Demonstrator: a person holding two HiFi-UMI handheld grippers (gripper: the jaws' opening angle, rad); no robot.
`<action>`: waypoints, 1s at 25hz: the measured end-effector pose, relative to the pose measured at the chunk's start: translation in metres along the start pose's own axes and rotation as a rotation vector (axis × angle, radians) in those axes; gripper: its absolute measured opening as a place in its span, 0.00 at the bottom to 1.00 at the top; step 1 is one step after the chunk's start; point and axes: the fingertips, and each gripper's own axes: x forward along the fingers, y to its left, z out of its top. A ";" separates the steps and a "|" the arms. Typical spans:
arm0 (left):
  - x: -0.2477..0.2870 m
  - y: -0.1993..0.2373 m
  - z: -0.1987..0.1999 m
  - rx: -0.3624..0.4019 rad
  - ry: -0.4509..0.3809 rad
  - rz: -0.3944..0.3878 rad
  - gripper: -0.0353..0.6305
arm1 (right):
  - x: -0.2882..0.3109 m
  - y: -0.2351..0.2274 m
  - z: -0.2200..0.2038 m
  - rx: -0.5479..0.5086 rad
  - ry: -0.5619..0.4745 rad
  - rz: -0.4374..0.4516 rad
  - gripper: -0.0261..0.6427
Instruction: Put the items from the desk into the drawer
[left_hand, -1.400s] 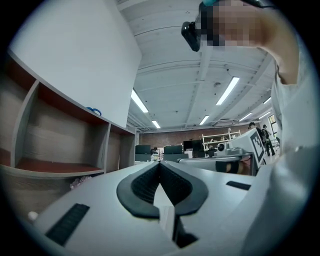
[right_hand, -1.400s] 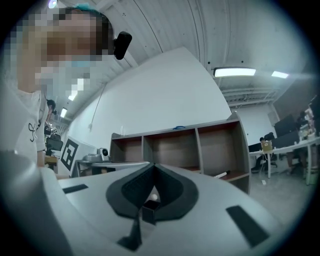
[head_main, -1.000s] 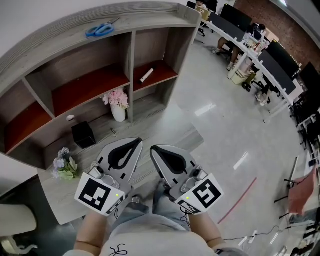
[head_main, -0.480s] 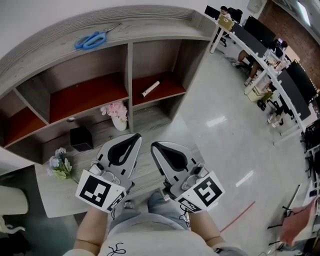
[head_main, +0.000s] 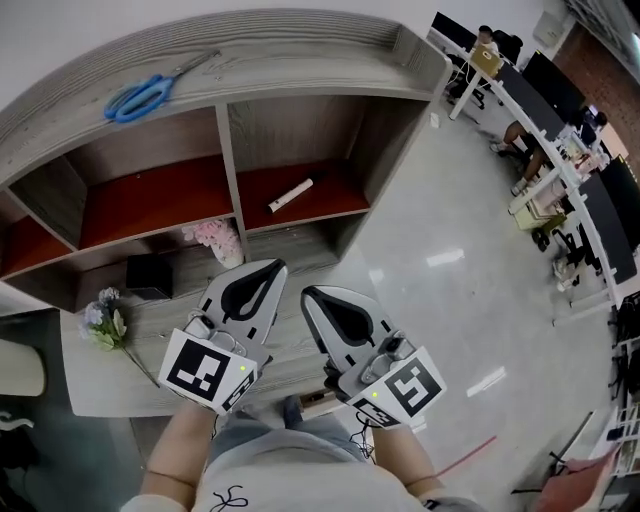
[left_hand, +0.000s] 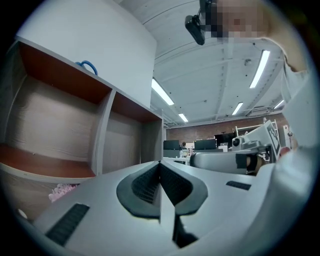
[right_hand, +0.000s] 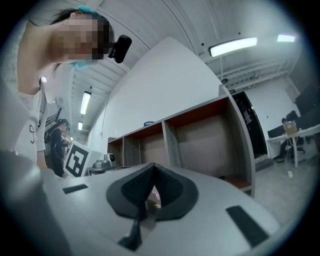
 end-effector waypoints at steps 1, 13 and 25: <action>0.007 0.002 0.000 0.001 0.002 0.014 0.06 | -0.001 -0.005 -0.001 0.007 0.000 0.008 0.05; 0.072 0.017 -0.015 0.036 0.100 0.120 0.14 | -0.011 -0.050 -0.003 0.065 -0.014 0.104 0.05; 0.122 0.064 -0.041 0.088 0.283 0.230 0.19 | -0.011 -0.074 -0.004 0.115 -0.036 0.180 0.05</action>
